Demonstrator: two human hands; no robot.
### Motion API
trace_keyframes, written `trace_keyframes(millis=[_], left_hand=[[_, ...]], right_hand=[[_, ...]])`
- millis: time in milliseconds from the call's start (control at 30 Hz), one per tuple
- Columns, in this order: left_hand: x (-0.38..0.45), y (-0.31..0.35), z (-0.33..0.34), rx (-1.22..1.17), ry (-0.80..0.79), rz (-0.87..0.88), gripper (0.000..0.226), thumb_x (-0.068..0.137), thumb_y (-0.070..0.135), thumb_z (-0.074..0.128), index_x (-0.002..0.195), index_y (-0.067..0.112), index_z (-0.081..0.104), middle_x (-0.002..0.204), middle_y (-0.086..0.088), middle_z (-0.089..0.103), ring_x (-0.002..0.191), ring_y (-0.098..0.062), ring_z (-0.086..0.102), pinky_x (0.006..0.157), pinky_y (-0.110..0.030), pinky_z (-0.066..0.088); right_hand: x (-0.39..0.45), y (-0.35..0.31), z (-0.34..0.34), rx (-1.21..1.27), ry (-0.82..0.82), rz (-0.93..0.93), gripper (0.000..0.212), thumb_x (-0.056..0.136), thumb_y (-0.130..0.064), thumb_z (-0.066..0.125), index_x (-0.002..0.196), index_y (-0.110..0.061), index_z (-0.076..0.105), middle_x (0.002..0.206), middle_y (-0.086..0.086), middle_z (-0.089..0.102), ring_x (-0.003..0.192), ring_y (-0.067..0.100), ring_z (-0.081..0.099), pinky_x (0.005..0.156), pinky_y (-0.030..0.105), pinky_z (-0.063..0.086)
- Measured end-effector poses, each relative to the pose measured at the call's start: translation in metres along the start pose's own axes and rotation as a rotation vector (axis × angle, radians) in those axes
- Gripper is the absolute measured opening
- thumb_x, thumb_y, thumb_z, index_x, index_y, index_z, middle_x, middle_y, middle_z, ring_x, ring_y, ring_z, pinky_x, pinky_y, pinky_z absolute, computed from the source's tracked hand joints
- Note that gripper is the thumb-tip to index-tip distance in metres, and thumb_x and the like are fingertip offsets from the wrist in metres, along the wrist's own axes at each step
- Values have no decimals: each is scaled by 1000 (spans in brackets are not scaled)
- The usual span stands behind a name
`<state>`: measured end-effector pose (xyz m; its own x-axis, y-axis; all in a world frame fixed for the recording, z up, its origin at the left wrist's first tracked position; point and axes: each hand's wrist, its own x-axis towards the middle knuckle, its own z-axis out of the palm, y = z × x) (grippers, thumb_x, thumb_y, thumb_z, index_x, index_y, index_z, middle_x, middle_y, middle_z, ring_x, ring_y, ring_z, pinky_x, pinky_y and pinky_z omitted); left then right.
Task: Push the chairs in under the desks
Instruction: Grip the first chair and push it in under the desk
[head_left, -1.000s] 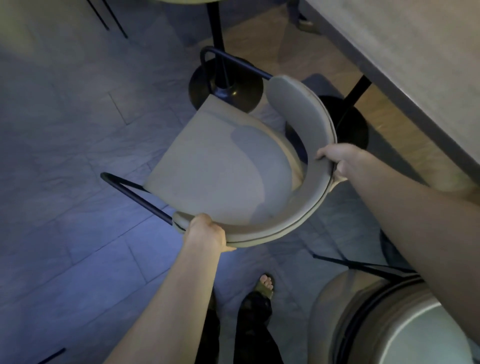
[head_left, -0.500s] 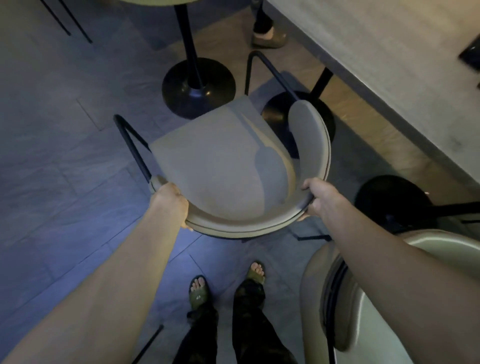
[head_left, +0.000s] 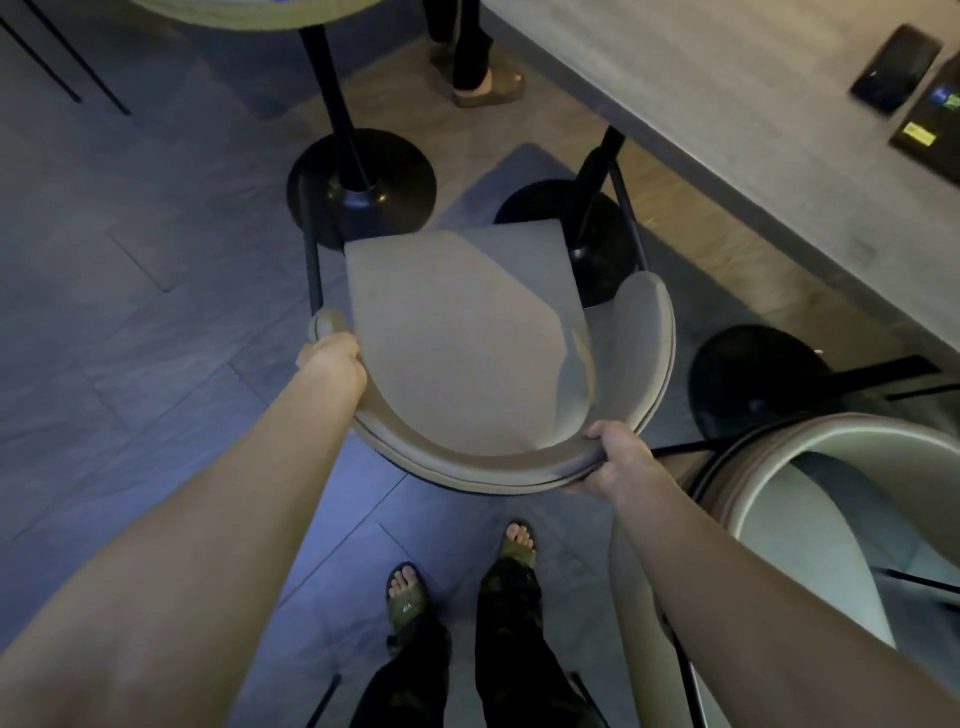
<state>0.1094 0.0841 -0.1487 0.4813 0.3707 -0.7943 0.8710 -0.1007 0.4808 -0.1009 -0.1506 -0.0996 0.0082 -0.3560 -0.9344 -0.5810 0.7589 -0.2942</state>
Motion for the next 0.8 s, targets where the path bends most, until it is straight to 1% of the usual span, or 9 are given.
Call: trace_keyframes(millis=[67, 133, 300, 367, 400, 467, 533, 667, 800], left_hand=[[42, -5, -4, -21, 12, -28, 62, 85, 26, 61, 143, 13, 44, 145, -5, 48, 128, -31, 49, 108, -45, 37], [73, -12, -6, -63, 30, -34, 64, 86, 25, 63, 145, 13, 44, 145, -4, 48, 129, -29, 49, 110, -43, 37], [-13, -8, -25, -159, 11, -82, 62, 82, 31, 68, 139, 14, 50, 133, -5, 57, 115, -26, 58, 98, -36, 46], [-45, -12, -31, -216, -8, -116, 59, 82, 32, 70, 136, 14, 54, 129, -4, 61, 105, -22, 61, 88, -31, 48], [-58, -14, -32, -220, -12, -135, 57, 83, 32, 71, 134, 14, 56, 129, -3, 62, 103, -22, 61, 87, -31, 47], [-75, -20, -31, -201, -42, -216, 56, 86, 36, 68, 136, 15, 53, 134, -2, 58, 116, -24, 57, 101, -39, 40], [-85, -25, -29, -192, -100, -313, 59, 87, 39, 65, 139, 18, 48, 142, -4, 52, 131, -29, 47, 113, -54, 23], [-88, -38, -21, -211, -113, -398, 70, 89, 32, 66, 150, 20, 33, 157, -10, 33, 143, -38, 29, 107, -73, 10], [-85, -53, -14, -231, -128, -456, 70, 88, 33, 67, 149, 20, 36, 156, -10, 35, 142, -41, 30, 101, -79, 8]], right_hand=[[-7, -2, 7, -36, -46, 27, 12, 96, -7, 47, 107, -7, 51, 139, 18, 57, 129, 42, 51, 108, 70, 30], [-8, -5, 11, -33, -58, 58, 13, 99, -10, 48, 111, -8, 51, 139, 18, 58, 128, 40, 52, 108, 68, 32], [-18, -18, 13, -32, 13, 105, 16, 98, -22, 57, 102, -8, 52, 126, 11, 63, 126, 35, 55, 108, 57, 35], [-20, -38, 10, -65, 72, 45, 22, 96, -29, 60, 107, -11, 54, 117, 9, 63, 122, 33, 58, 108, 52, 37], [-20, -51, 9, -74, 79, 7, 28, 93, -32, 62, 112, -12, 56, 121, 7, 65, 119, 32, 60, 107, 50, 40], [-18, -77, 6, -96, 92, -39, 46, 89, -39, 63, 127, -14, 58, 131, 8, 64, 117, 31, 61, 108, 51, 39], [-15, -98, 5, -149, 110, -75, 54, 90, -40, 61, 138, -15, 53, 136, 10, 59, 119, 32, 57, 110, 52, 37], [-21, -122, 12, -230, 114, -107, 62, 94, -33, 62, 148, -13, 40, 149, 13, 44, 133, 38, 43, 113, 57, 28], [-11, -130, 15, -357, 94, -82, 63, 92, -28, 67, 146, -12, 41, 143, 15, 48, 127, 40, 48, 108, 61, 34]])
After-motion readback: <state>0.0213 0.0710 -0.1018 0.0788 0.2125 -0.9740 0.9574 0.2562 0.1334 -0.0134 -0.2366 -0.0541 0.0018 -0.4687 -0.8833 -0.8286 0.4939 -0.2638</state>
